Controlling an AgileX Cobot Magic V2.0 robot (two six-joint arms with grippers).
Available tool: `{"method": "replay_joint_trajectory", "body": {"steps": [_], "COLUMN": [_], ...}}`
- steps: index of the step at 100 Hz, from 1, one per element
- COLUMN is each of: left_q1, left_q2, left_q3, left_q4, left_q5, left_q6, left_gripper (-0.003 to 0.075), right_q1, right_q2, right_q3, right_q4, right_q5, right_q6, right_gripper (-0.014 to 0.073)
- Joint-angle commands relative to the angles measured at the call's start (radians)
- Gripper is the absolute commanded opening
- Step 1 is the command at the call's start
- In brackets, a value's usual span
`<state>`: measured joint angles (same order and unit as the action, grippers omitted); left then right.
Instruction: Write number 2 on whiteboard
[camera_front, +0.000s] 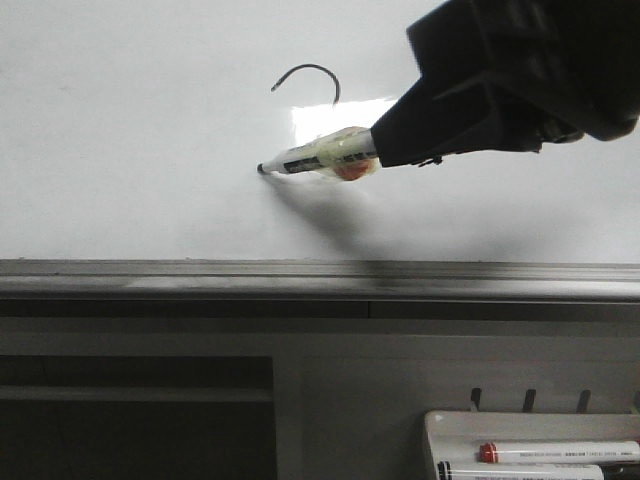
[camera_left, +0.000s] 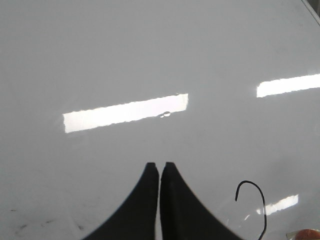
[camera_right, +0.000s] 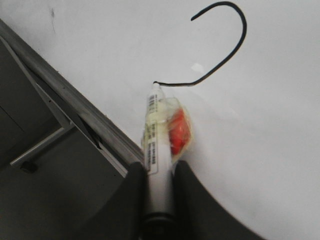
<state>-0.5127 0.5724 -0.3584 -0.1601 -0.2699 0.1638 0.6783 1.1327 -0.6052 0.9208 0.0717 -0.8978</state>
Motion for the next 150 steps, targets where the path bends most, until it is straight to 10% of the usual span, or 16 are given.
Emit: {"method": "replay_joint_trajectory", "body": {"steps": [1, 63, 92, 119, 150], "left_q1": [0.001, 0.001, -0.100, -0.338, -0.384], "left_q2": [-0.001, -0.001, 0.003, 0.125, 0.312], "left_q3": [-0.032, -0.032, -0.032, -0.032, -0.053], "left_q4": [-0.004, 0.001, 0.333, 0.469, 0.570], "left_q5": [-0.081, -0.080, -0.057, 0.039, 0.063], "left_q6": [-0.009, -0.009, -0.009, -0.005, -0.003], "left_gripper": [-0.0020, -0.0020, -0.0018, 0.0337, 0.0276], "right_q1": [-0.006, -0.160, -0.056, -0.048, -0.047], "right_q2": [-0.025, -0.247, -0.246, -0.106, -0.056], "right_q3": [-0.016, 0.123, -0.027, -0.195, -0.303], "right_q4": [-0.011, 0.010, -0.093, -0.133, -0.133], "right_q5": [-0.051, 0.017, 0.287, 0.479, 0.550], "right_q6": [-0.008, -0.008, -0.011, -0.009, 0.020], "right_gripper": [-0.0059, -0.0060, -0.0059, -0.0059, -0.0059]}}
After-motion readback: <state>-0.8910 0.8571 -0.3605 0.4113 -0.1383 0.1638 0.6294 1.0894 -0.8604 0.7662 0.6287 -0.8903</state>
